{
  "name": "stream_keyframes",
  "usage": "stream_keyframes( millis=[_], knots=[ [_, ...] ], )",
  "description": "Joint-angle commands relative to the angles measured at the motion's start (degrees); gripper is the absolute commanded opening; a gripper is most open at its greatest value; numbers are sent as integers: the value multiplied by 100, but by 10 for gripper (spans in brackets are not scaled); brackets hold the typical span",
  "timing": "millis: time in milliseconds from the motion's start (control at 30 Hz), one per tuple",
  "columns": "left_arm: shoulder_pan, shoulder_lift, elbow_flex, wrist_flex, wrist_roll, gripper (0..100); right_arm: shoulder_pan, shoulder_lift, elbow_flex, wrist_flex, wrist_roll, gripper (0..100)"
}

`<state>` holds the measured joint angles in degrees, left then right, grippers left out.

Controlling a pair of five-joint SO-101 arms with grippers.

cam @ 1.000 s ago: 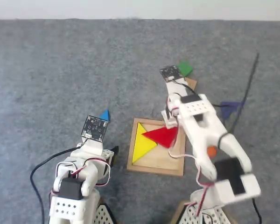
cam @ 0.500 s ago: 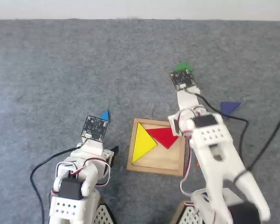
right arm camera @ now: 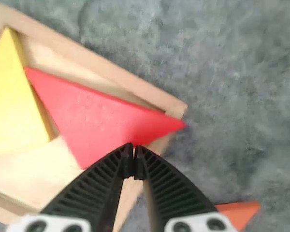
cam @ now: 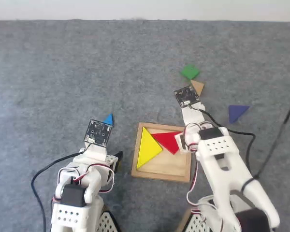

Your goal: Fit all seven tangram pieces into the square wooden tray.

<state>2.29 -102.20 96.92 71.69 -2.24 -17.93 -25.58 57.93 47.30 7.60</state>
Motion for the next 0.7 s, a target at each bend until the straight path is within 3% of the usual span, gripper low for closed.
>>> stream_keyframes(
  millis=[0,400,667],
  knots=[
    [26,-44,-40,-26,-9,207,-664,365,-141,-198,79,8],
    [26,-44,-40,-26,-9,207,-927,593,-378,-576,44,8],
    [26,-44,-40,-26,-9,207,-321,-1622,-193,-145,79,11]
  ],
)
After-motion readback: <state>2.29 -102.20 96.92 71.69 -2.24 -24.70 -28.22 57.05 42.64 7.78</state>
